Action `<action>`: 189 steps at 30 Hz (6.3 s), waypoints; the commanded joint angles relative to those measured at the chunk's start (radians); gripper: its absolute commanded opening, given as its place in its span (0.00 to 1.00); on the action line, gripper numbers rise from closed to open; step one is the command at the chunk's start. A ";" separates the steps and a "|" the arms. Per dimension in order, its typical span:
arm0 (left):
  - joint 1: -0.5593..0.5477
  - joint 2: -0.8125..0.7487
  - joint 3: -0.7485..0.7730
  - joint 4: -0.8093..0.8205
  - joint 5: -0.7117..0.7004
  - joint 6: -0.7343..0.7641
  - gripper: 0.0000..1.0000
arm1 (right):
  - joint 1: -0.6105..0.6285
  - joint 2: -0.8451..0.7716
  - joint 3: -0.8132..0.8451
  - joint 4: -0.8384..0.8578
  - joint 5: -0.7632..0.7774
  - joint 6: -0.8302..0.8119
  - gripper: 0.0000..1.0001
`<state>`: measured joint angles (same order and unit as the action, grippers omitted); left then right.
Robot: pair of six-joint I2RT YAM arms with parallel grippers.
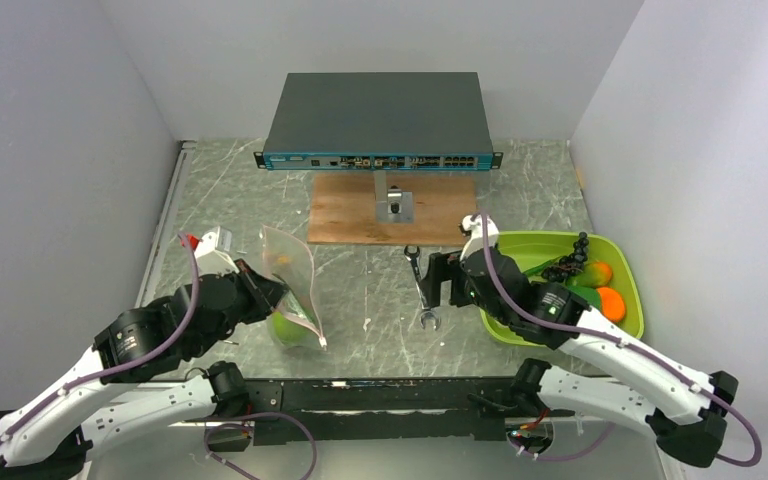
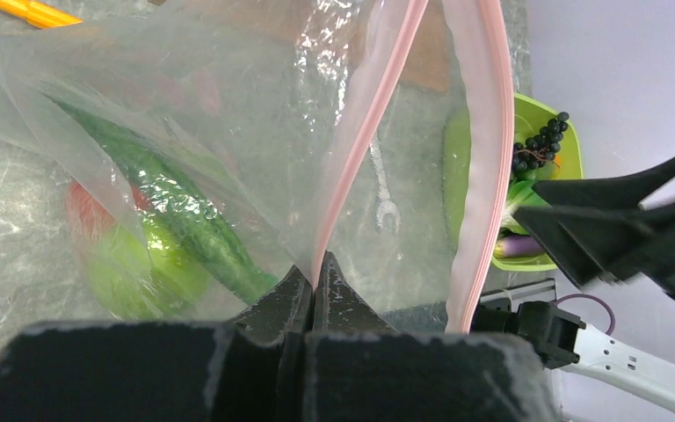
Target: Place the food in the zip-top bag and seal the zipper
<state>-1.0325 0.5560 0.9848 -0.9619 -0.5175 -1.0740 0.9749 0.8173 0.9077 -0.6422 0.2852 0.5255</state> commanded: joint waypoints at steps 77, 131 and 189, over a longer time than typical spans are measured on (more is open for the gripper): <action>0.000 0.085 0.005 0.088 0.144 0.056 0.00 | -1.244 0.102 -0.087 0.313 -0.029 0.194 0.00; 0.000 0.021 0.009 0.108 0.164 0.048 0.00 | 0.243 0.697 0.727 0.087 -0.193 0.031 0.01; 0.000 0.040 -0.002 0.126 0.146 0.043 0.00 | -1.126 0.253 -0.289 0.346 -0.090 0.294 0.66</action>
<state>-1.0306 0.6147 0.9726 -0.8806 -0.3641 -1.0340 -0.0917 0.9417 0.5838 -0.3706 0.4046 0.7940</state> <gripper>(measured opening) 0.013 0.648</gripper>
